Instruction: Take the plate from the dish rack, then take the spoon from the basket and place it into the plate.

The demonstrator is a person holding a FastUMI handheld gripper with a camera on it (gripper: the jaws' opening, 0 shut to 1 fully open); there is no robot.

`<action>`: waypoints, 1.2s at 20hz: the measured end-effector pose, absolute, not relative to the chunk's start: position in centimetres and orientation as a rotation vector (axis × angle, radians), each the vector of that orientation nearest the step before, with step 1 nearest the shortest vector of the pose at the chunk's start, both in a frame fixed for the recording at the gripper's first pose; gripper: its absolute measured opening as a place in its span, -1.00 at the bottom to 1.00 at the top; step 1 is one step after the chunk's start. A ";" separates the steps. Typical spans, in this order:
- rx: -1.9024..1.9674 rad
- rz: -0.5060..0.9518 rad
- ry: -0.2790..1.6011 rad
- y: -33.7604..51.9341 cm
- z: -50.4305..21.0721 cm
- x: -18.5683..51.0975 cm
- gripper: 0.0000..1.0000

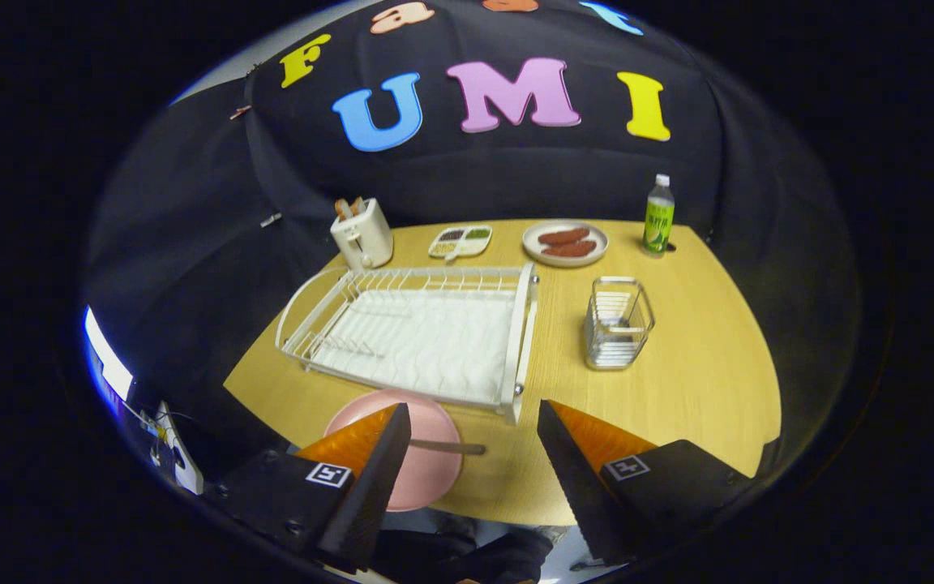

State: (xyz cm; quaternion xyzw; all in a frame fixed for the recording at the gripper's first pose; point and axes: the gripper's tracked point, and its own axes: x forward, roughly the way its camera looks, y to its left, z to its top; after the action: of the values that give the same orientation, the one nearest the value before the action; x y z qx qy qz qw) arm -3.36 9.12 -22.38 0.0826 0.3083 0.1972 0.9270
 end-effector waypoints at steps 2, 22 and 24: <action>0.162 0.371 0.537 8.0 -18.1 -1.4 0.93; 0.090 0.169 0.121 2.2 -2.0 1.3 0.88; 0.092 0.163 0.125 2.0 -2.2 1.2 0.88</action>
State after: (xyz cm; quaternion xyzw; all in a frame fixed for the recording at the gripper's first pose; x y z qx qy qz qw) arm 1.23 2.02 -2.23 0.0459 0.0623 0.0814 0.9937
